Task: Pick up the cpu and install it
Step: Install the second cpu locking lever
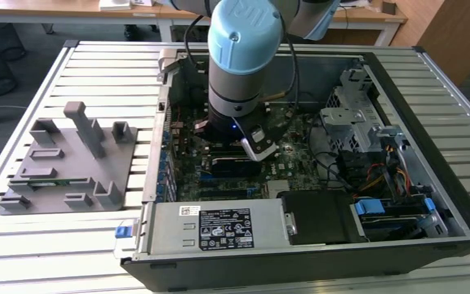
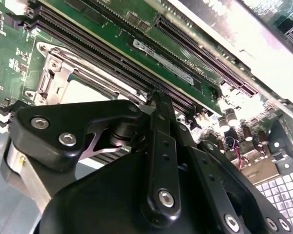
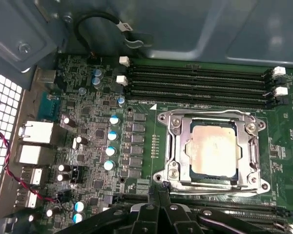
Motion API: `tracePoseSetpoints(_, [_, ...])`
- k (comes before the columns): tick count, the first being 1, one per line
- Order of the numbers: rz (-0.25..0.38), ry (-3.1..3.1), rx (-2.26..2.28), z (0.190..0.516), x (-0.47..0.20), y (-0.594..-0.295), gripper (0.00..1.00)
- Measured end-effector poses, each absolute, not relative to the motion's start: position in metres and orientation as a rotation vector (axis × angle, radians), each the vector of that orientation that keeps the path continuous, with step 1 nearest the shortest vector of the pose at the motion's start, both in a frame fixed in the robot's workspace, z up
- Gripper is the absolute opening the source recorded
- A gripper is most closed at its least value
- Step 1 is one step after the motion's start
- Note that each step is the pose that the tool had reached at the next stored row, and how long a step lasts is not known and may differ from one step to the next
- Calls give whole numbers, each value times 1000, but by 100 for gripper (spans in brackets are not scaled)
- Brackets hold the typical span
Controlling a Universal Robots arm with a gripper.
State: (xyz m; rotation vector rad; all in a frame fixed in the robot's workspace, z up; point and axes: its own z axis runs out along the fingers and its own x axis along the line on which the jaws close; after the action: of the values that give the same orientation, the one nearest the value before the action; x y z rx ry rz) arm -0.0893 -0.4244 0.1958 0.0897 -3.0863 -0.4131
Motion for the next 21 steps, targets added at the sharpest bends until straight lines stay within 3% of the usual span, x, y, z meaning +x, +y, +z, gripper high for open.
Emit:
tracePoseSetpoints(6, [-453,-3081,90,191,-90,-424,11])
tracePoseSetpoints(21, [-461,-3080,90,190,-92,-423,11])
